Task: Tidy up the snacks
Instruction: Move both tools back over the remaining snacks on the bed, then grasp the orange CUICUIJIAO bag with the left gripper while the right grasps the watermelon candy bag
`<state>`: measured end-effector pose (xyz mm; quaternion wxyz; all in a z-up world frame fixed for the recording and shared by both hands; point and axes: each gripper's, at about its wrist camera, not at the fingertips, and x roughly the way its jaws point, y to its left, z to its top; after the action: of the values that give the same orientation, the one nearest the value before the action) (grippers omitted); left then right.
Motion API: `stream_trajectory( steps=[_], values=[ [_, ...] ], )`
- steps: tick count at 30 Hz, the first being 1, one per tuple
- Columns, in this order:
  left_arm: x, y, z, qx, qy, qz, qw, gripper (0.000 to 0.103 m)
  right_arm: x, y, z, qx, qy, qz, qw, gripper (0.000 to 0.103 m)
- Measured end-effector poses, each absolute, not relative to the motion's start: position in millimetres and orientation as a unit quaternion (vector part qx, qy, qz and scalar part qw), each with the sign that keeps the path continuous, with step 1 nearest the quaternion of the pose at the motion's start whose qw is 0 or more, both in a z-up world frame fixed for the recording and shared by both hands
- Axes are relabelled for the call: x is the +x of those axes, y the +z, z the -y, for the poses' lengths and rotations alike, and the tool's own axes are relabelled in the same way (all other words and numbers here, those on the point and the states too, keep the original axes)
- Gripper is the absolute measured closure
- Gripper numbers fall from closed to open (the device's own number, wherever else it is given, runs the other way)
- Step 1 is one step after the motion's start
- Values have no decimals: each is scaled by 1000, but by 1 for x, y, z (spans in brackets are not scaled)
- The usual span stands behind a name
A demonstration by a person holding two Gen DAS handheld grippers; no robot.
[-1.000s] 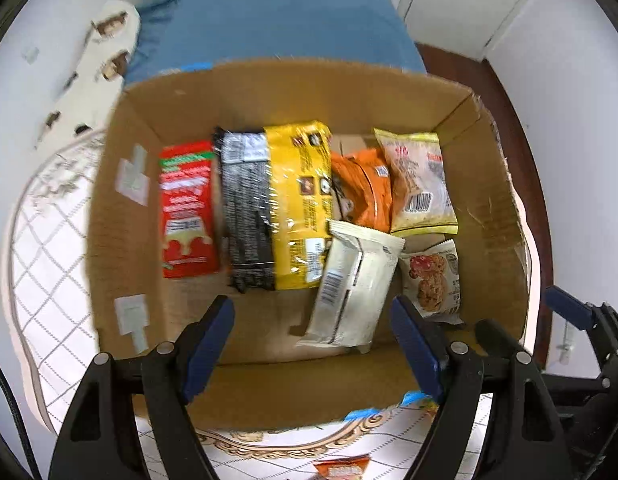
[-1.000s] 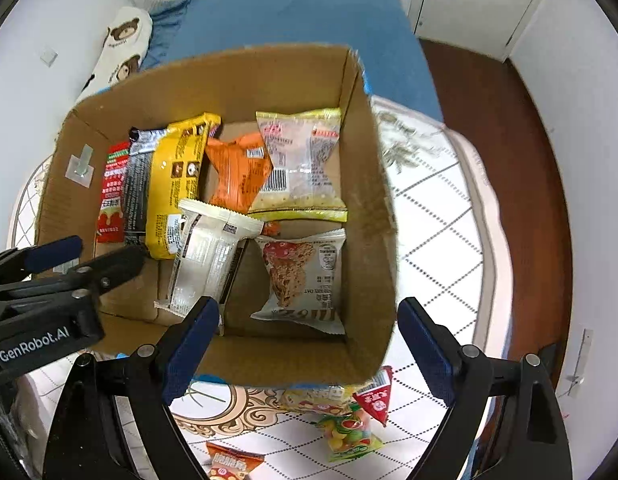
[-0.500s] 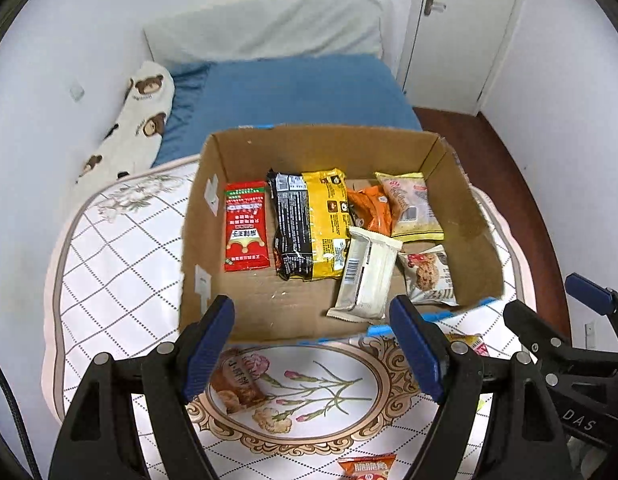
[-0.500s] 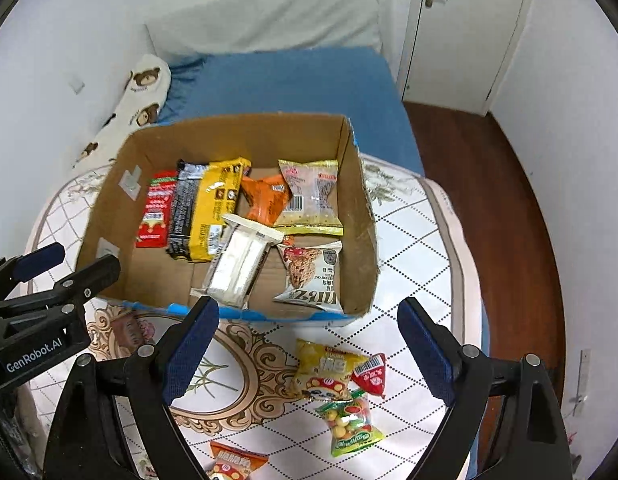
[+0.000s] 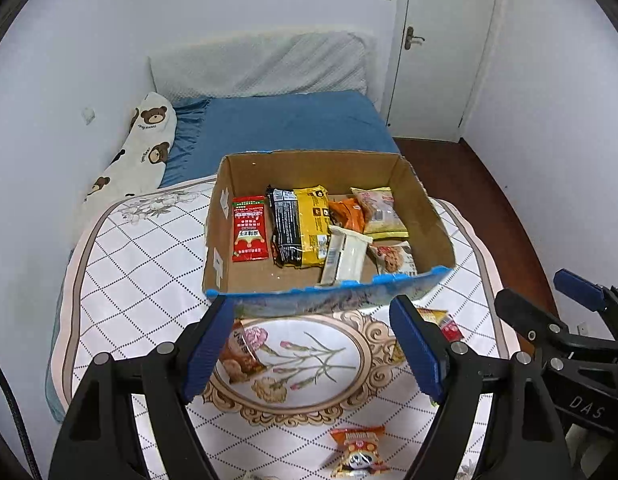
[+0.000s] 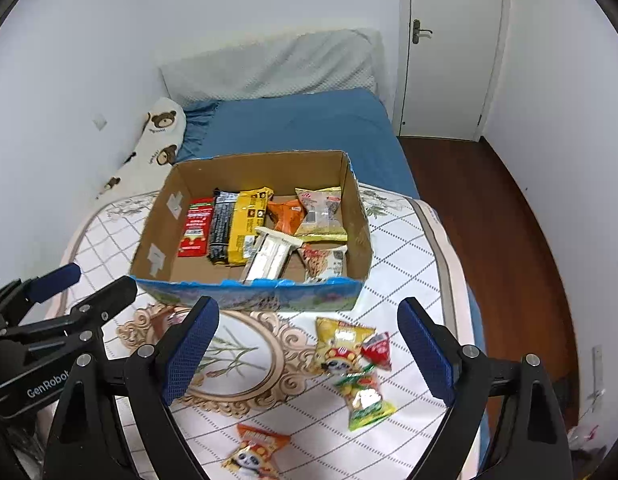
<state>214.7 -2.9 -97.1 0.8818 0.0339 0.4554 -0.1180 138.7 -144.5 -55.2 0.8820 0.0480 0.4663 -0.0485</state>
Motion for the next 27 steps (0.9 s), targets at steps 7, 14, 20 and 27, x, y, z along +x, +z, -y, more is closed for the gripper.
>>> stream_trajectory(
  steps=[7,14,20,27],
  values=[
    [179,-130,12,49,-126,-504,853,24,94,-88,155,82,-44,-500,861,10],
    [156,-254,48,92,-170,-660,726,24,57,-170,190,125,-65,-580,803,10],
    [151,-356,73,95,-174,-758,622,24,51,-226,231,150,-84,-624,762,10],
    [154,-410,89,106,-162,-790,582,34,94,-277,252,130,-75,-656,740,10]
  ],
)
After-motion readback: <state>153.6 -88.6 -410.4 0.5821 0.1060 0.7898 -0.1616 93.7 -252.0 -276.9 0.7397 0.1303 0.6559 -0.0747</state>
